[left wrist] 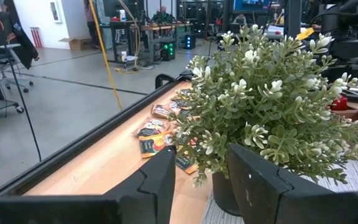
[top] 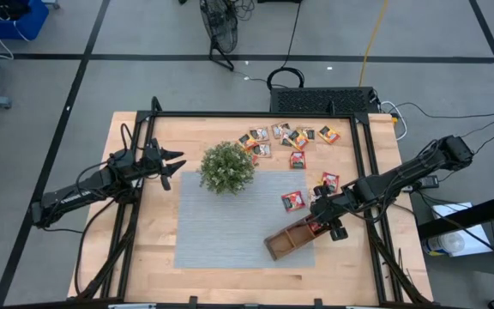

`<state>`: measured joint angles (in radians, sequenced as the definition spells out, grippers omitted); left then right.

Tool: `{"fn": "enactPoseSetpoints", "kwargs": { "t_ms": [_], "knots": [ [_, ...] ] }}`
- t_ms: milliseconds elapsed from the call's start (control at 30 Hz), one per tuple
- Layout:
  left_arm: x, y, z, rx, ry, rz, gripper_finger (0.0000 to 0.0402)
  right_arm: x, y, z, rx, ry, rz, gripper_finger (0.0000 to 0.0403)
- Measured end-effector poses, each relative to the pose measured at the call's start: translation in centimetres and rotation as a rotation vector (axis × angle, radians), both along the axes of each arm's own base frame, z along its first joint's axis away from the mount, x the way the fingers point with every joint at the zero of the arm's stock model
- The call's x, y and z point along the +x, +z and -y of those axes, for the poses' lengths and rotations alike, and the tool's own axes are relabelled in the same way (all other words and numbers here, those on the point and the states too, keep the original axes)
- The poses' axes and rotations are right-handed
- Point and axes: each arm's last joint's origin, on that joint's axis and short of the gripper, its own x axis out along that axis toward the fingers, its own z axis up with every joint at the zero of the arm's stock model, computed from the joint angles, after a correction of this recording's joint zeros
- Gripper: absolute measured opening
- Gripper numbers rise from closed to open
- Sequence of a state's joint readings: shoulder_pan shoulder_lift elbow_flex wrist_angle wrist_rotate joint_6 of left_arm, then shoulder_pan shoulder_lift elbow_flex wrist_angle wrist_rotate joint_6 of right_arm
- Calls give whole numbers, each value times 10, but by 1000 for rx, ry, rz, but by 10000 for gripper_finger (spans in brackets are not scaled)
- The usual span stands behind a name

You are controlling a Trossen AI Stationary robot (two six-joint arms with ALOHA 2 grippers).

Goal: Pick & Place Tea
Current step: Put the strawberry tea sachet into the brown organizer

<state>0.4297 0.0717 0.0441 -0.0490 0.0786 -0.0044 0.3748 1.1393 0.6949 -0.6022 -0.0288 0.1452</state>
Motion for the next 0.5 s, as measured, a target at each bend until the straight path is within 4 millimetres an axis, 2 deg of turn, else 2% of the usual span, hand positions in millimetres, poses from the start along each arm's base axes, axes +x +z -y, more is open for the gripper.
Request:
{"fn": "enactPoseSetpoints", "kwargs": {
  "t_ms": [233, 500],
  "knots": [
    [0, 0, 0, 0, 0, 0, 148, -2, 5, 1, 7, 7, 29, 174],
    [0, 0, 0, 0, 0, 0, 147, -12, 29, 6, 50, -11, 196, 174]
  ]
}}
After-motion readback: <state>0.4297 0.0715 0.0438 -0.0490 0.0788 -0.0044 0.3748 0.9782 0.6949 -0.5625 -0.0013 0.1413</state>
